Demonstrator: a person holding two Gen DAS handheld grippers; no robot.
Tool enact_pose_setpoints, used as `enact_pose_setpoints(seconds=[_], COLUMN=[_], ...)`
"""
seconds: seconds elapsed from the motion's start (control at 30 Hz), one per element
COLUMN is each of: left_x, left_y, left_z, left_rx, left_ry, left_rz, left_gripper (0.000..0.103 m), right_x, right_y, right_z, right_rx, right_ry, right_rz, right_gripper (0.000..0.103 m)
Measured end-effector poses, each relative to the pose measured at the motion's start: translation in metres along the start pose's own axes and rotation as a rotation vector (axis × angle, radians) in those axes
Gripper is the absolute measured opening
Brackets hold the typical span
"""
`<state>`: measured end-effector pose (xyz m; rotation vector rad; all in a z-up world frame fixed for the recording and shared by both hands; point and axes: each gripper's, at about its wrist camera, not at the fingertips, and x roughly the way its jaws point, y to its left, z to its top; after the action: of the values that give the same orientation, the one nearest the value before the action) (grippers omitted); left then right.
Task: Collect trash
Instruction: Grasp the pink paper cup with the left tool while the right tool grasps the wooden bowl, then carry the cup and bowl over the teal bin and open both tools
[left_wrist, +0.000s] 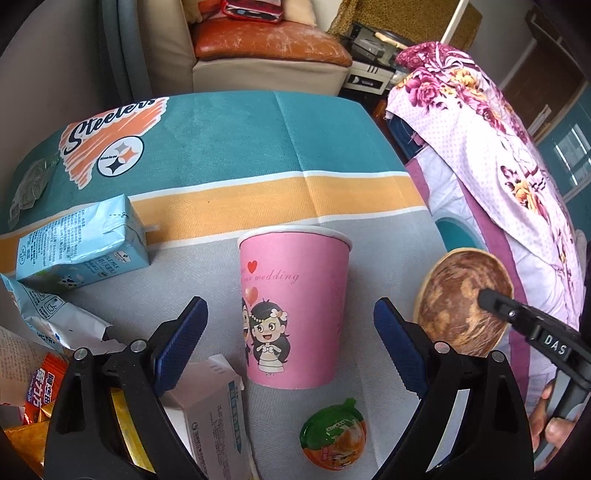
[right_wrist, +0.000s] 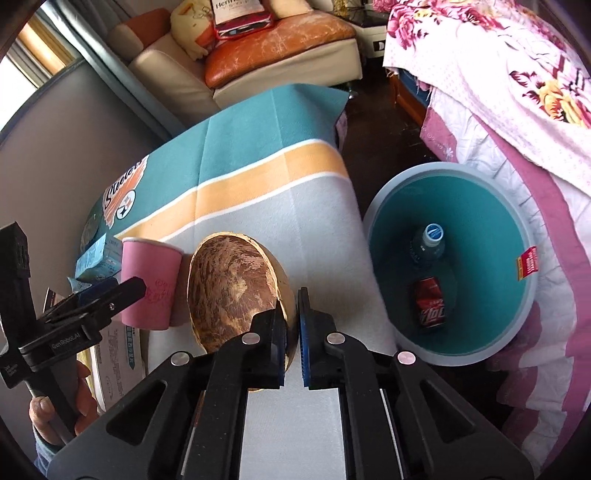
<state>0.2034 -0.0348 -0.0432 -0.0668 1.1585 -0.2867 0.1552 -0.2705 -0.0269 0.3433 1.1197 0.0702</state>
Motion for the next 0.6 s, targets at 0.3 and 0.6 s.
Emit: enact_pose_setpoints(seconds=[0.3,0.6], left_x=[0.025,0.028], left_y=[-0.012,-0.02], left_z=[-0.003,-0.005], left_rx=[0.016,0.026], left_ry=[0.035,0.019], left_rz=[0.054,0.131], left_gripper=[0.091,0.06], right_x=[-0.014,-0.02], right_y=[-0.02,-0.039], right_z=[-0.001,-0.004], right_rx=[0.004,0.04], right_ry=[-0.028,-0.047], right_rz=[-0.01,0.005], right_gripper=[0.006,0.006])
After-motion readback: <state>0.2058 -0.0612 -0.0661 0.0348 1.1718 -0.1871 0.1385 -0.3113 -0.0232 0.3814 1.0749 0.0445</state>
